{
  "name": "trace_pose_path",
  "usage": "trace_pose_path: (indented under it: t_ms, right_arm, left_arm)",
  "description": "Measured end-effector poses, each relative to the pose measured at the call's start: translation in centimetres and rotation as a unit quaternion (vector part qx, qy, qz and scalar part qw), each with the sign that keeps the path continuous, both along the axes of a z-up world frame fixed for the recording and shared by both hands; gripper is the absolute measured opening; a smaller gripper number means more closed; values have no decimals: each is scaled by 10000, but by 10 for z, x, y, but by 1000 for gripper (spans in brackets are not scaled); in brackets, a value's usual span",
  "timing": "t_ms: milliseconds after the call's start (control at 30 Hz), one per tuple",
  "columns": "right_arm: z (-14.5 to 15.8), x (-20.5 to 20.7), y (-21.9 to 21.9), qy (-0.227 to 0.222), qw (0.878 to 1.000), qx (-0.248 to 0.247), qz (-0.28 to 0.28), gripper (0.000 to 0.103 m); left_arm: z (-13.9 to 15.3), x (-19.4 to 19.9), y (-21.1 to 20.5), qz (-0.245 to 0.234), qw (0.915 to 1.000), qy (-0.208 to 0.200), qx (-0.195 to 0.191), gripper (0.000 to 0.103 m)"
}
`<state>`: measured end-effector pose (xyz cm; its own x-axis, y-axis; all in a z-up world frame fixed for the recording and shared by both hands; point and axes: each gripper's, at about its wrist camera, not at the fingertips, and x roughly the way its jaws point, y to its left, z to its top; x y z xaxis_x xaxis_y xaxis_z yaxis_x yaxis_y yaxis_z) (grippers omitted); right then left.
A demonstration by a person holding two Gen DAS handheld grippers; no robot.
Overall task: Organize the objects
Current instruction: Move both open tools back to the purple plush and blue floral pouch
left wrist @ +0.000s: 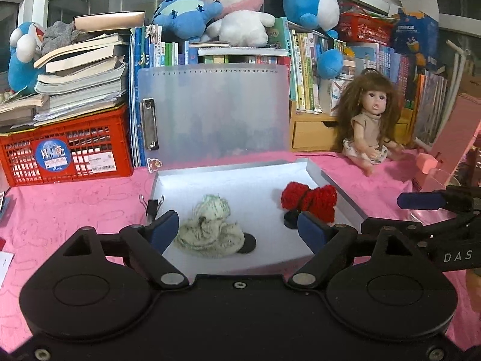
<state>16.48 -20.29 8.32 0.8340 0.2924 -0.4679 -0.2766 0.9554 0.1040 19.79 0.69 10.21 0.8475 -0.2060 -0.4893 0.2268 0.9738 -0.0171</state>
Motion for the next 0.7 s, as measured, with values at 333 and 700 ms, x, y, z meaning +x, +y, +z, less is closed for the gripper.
trace_pose_path:
  t_ms: [333,700]
  right_arm:
    - [-7,-25,3,19,9998,9,204,95]
    - [-20,-52,13,9,9986,-144,512,98]
  left_arm:
    - [-16,-32,7,-115,9999,114,-42,88]
    - [-28,-75,9,-257,9997,16,-48,91]
